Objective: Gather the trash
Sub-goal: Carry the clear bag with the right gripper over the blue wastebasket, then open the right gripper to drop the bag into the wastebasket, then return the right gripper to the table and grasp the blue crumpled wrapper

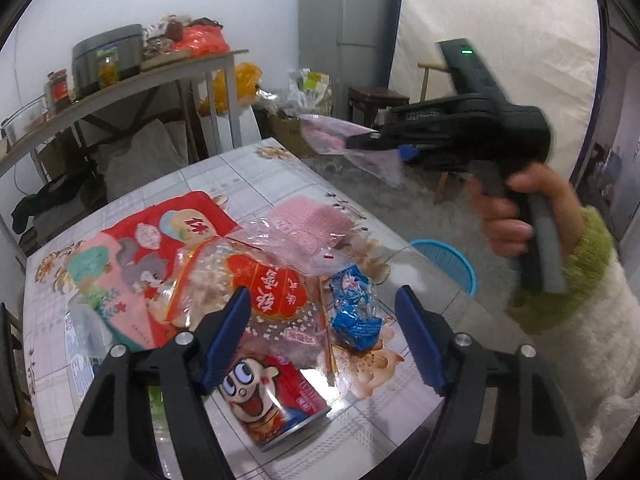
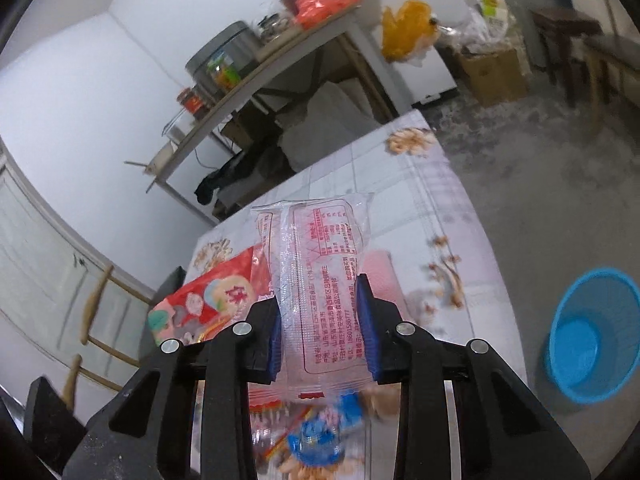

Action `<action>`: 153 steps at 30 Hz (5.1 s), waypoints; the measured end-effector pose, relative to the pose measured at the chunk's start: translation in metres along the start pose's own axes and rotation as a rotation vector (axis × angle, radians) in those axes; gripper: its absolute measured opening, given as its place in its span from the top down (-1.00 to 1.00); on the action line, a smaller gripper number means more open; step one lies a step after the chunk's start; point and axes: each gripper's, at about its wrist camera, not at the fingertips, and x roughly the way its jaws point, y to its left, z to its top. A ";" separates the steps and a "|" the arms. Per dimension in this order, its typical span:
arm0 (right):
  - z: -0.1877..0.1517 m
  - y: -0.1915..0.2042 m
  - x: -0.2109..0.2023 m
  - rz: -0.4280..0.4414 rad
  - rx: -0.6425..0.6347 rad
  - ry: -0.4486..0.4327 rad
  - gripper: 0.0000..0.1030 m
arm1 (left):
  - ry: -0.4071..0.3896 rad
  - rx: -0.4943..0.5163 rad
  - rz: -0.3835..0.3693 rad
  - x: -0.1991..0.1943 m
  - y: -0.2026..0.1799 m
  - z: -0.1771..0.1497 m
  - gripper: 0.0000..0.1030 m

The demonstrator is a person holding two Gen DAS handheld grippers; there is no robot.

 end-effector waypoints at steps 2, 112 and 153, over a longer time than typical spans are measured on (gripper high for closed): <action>-0.009 -0.009 -0.006 -0.009 0.026 0.012 0.42 | 0.010 0.051 0.015 0.006 -0.002 0.006 -0.33; -0.093 -0.113 -0.130 -0.801 0.190 -0.173 -0.85 | -0.176 0.318 -0.063 -0.038 -0.071 0.089 -0.79; -0.097 0.023 0.064 -0.133 0.145 0.206 -0.36 | 0.024 -0.296 0.108 0.024 0.091 0.005 -0.45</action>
